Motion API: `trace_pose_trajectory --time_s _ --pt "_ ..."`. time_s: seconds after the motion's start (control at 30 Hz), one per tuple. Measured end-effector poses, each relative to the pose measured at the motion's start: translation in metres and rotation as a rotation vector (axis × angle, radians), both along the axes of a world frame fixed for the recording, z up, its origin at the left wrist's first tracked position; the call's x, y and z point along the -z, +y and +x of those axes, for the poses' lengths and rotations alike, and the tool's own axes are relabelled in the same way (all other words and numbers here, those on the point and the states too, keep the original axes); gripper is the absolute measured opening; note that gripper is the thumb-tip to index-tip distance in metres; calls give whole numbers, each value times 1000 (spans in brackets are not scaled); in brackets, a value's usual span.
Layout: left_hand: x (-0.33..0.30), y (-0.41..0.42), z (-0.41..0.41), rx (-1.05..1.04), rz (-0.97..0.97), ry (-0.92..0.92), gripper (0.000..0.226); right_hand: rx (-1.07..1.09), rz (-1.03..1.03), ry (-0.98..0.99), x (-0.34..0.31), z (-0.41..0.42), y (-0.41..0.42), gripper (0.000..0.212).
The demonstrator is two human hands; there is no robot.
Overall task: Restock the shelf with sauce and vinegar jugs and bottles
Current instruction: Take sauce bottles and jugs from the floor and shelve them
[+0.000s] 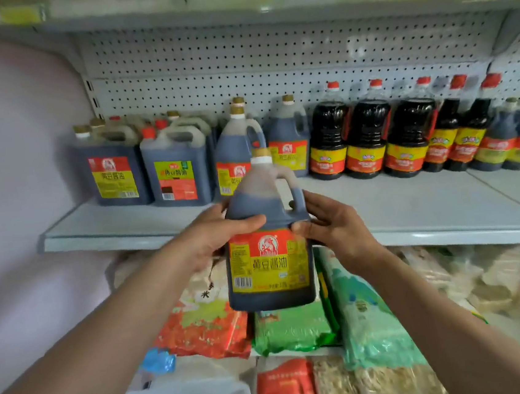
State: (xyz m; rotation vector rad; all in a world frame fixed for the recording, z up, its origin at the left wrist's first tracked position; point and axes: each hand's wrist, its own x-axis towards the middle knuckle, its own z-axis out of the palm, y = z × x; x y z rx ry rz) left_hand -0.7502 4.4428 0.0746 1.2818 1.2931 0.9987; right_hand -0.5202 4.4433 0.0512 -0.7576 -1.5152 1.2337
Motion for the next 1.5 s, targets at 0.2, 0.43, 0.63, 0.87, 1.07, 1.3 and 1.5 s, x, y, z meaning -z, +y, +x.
trace_pose_trajectory --time_s 0.2,0.43,0.63,0.87,1.07,1.3,1.5 --pt "-42 92 -47 20 138 -11 100 60 84 -38 -35 -44 93 64" --pt "-12 154 -69 8 202 52 129 219 99 -212 -17 -61 149 71" --pt "3 177 -81 40 196 69 119 221 111 -291 -14 -65 171 73" --pt "-28 183 -75 83 367 546 112 265 158 -527 -19 -73 171 81" --pt "-32 183 -71 68 375 599 115 359 189 -673 -27 -79 172 82" --pt "-33 197 -60 42 388 698 117 365 180 -783 -34 -71 186 74" --pt "-46 205 -53 -5 415 1001 101 360 196 -804 -32 -70 198 83"
